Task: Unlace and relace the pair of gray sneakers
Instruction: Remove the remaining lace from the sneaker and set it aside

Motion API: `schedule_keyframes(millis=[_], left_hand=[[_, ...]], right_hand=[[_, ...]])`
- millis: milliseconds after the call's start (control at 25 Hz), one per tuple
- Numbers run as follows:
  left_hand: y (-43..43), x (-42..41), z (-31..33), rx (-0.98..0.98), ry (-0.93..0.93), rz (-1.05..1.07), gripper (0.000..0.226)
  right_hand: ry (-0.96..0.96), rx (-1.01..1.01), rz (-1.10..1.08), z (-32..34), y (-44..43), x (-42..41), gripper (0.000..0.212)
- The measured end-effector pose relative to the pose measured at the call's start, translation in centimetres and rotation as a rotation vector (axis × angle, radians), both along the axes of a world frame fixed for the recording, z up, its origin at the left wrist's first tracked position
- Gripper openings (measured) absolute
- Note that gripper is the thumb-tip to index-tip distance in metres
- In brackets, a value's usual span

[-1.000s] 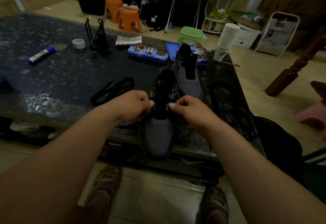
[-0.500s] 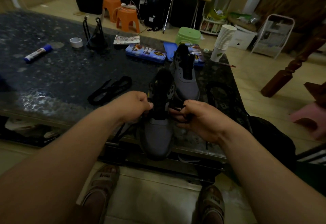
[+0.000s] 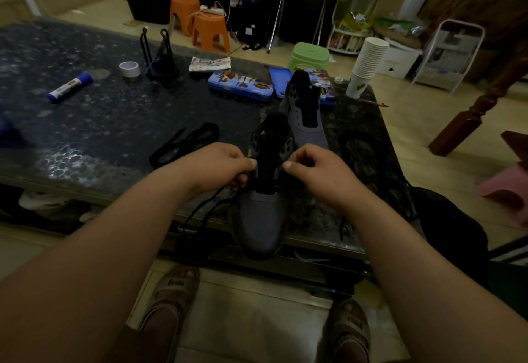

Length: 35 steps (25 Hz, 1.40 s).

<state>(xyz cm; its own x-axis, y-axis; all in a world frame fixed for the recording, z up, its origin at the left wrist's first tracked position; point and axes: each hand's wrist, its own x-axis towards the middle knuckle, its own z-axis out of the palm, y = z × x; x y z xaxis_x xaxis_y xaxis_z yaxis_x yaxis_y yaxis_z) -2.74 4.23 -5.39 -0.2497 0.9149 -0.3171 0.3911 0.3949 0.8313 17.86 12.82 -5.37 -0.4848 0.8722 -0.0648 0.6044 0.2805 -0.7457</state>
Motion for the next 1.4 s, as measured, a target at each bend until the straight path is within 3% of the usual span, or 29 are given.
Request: schedule_keyframes(millis=[120,240,360,440,520,600,760,840,880,1000,1080,1160,1240,1320,1400], left_hand=[[0.5,0.4,-0.6,0.052,0.217,-0.028,0.03],[0.5,1.0,-0.6,0.061,0.288,-0.042,0.028],[0.6,0.9,-0.8,0.061,0.226,-0.036,0.027],[0.5,0.4,-1.0,0.053,0.169,-0.014,0.028],[0.5,-0.4,-1.0,0.038,0.071,0.034,0.028],[0.3,-1.0,-0.5,0.004,-0.16,0.075,0.026],[-1.0,-1.7,0.7,-0.108,-0.548,0.039,0.03],[-1.4,-1.6,1.1,-0.113,-0.612,0.045,0.039],[-1.4,-1.3,1.2,-0.094,-0.527,0.053,0.037],[-0.8,0.4,0.5,0.003,0.05,0.017,0.021],[-0.4,2.1,-0.1,0.029,0.234,-0.025,0.032],[-0.1,3.6,-0.4,0.019,0.32,-0.109,0.034],[0.4,4.0,-1.0,0.001,0.344,-0.118,0.035],[0.5,3.7,-1.3,-0.011,0.311,-0.084,0.037],[0.4,3.5,-1.4,-0.005,0.284,-0.086,0.036]], right_hand=[[-0.198,0.191,0.041,-0.9,0.4,-0.7,0.019],[-0.174,0.176,0.106,-0.6,0.4,-0.6,0.016],[-0.113,0.052,0.121,-0.6,0.3,-0.7,0.023],[0.051,-0.175,0.049,-0.6,0.1,-0.7,0.025],[0.424,-0.505,-0.011,-0.4,-0.5,-0.4,0.027],[0.699,-0.807,-0.083,-0.2,-0.6,0.2,0.025],[0.916,-1.068,-0.278,-1.3,0.3,1.5,0.026],[0.934,-1.065,-0.416,-1.7,0.8,1.5,0.028],[0.822,-0.966,-0.441,-1.9,1.0,1.5,0.025],[0.364,-0.454,-0.325,-1.8,1.0,0.8,0.019],[0.111,-0.178,-0.11,-1.4,0.5,0.5,0.021],[-0.028,-0.095,0.037,-1.5,0.0,0.2,0.025],[0.122,-0.242,-0.008,-1.2,-0.3,0.2,0.023],[0.478,-0.537,-0.216,-0.2,-0.3,0.8,0.018],[0.885,-0.702,-0.446,1.7,0.4,2.2,0.019]])
